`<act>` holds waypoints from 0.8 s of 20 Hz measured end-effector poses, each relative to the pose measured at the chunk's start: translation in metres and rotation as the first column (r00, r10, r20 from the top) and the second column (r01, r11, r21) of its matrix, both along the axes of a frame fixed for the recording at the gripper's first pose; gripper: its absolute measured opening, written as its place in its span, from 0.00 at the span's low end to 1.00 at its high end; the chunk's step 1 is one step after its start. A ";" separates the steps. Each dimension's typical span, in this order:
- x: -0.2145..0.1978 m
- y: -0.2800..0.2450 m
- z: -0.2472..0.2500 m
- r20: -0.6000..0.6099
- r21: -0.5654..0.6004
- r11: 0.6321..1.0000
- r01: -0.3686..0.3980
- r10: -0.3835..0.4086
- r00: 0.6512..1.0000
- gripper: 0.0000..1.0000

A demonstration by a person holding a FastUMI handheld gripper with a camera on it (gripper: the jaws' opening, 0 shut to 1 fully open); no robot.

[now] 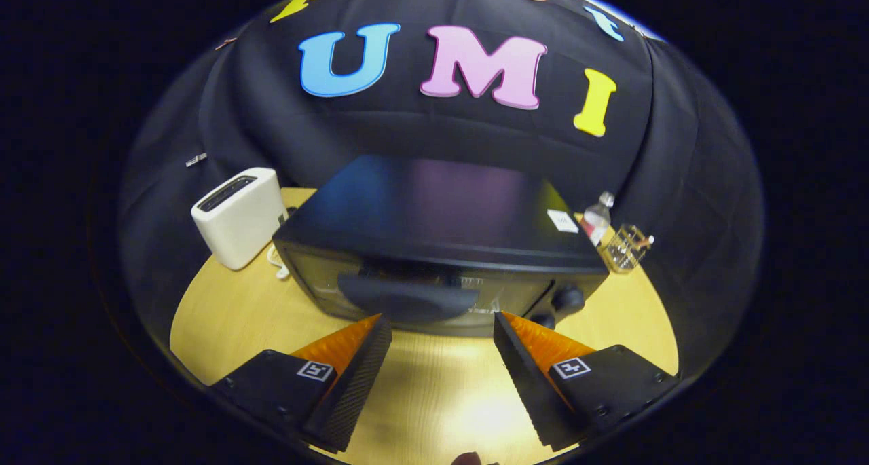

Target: Open the toaster oven, put the food inside, and close the toaster oven door.

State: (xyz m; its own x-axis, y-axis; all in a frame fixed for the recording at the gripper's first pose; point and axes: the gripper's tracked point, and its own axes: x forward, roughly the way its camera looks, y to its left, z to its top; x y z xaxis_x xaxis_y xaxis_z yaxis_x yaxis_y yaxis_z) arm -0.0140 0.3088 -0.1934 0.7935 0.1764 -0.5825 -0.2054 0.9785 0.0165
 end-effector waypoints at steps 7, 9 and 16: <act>0.008 -0.029 0.082 0.194 0.072 0.997 0.007 -0.020 0.981 0.99; 0.006 -0.048 0.111 0.256 0.092 0.996 0.024 -0.047 0.966 0.98; 0.007 -0.120 0.200 0.417 0.148 0.987 0.068 -0.125 0.900 0.98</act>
State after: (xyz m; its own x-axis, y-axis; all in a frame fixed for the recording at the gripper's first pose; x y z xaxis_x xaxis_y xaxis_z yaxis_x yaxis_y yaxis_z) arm -0.0071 0.1883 0.0062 0.9767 0.1364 -0.1654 -0.1256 0.9893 0.0741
